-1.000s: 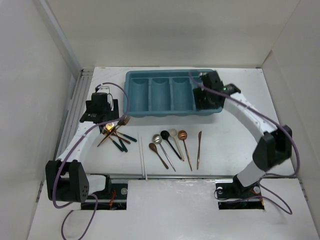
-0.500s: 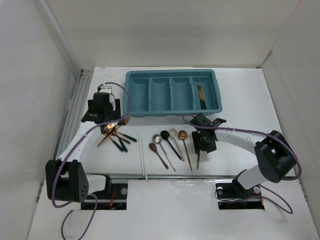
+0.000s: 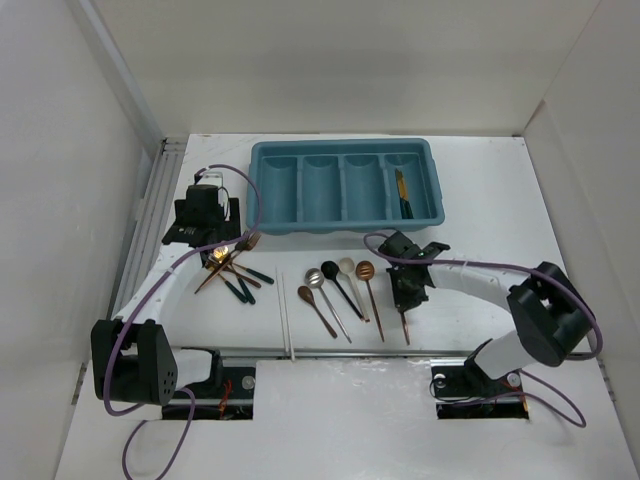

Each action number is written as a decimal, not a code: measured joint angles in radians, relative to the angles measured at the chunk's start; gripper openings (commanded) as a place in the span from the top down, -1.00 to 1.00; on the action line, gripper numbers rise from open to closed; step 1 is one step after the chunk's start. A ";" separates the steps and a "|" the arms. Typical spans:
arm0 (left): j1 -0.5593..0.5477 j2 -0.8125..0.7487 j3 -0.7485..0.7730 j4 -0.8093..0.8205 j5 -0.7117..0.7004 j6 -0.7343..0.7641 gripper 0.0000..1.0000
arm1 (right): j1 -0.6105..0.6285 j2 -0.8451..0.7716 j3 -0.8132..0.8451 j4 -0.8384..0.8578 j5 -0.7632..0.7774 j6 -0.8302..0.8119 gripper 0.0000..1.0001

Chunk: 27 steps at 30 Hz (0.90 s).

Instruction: Sort the eating utensils into containers

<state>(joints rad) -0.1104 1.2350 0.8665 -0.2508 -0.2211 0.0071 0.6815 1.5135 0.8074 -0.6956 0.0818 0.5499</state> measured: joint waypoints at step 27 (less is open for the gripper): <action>-0.006 0.000 0.000 -0.002 -0.004 0.003 -0.77 | -0.243 0.155 0.838 -0.021 0.213 -0.362 1.00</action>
<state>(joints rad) -0.1169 1.2346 0.8665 -0.2531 -0.2249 0.0101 0.4381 1.6688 1.6455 -0.7162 0.2951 0.1879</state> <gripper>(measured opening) 0.884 0.038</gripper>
